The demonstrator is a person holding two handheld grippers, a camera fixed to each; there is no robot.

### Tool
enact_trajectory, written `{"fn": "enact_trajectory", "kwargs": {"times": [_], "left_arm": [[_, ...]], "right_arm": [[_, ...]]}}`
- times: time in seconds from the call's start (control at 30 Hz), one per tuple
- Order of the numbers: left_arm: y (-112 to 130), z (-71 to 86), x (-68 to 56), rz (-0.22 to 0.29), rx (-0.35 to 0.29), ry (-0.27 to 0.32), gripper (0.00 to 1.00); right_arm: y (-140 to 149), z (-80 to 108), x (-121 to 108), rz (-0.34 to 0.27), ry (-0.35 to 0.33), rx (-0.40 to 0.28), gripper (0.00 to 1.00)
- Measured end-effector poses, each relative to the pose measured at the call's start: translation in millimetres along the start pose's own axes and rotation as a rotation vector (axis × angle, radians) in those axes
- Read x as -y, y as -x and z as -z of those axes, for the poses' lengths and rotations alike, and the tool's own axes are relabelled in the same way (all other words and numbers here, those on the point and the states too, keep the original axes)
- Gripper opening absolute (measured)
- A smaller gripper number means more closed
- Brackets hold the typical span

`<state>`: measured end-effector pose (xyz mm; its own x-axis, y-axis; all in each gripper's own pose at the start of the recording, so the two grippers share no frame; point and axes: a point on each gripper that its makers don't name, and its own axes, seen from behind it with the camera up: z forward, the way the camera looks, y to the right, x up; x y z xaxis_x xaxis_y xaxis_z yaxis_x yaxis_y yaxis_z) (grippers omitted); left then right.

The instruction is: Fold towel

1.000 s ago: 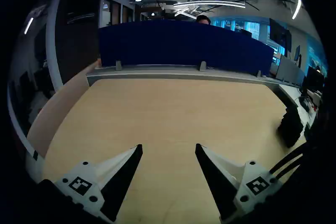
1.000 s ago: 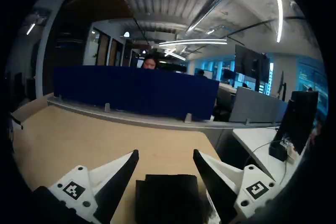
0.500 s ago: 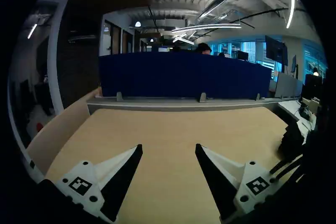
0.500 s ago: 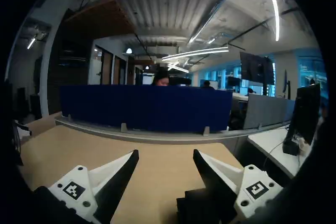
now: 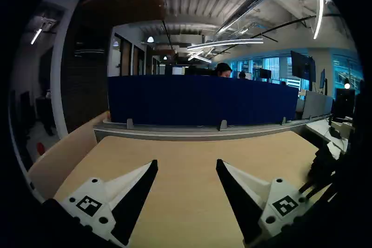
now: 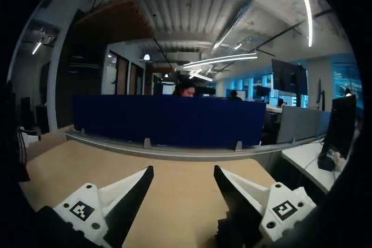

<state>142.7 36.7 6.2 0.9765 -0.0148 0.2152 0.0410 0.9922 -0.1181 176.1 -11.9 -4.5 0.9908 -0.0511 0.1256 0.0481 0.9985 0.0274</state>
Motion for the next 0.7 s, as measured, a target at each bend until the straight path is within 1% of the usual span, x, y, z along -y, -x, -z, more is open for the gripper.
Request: {"fn": "enact_trajectory", "kwargs": {"times": [0.17,0.3,0.43,0.6,0.7], "left_arm": [[0,-0.9,-1.6,-0.004,-0.028,0.005,0.93],[3,0.3,-3.0,0.003,-0.045,0.016,0.93],[12,0.1,2.1,0.006,-0.055,0.009,0.93],[25,-2.1,12.3,-0.017,-0.078,-0.014,0.93],[36,-5.4,16.3,-0.028,-0.088,-0.026,0.93]], "right_arm": [[-6,3.1,7,-0.012,-0.002,-0.010,1.00],[-11,7.0,13,-0.022,-0.005,-0.022,1.00],[-10,9.3,17,-0.027,-0.006,-0.024,1.00],[-10,12.2,27,-0.027,-0.020,-0.022,1.00],[-9,12.6,31,-0.030,-0.032,-0.021,1.00]]}}
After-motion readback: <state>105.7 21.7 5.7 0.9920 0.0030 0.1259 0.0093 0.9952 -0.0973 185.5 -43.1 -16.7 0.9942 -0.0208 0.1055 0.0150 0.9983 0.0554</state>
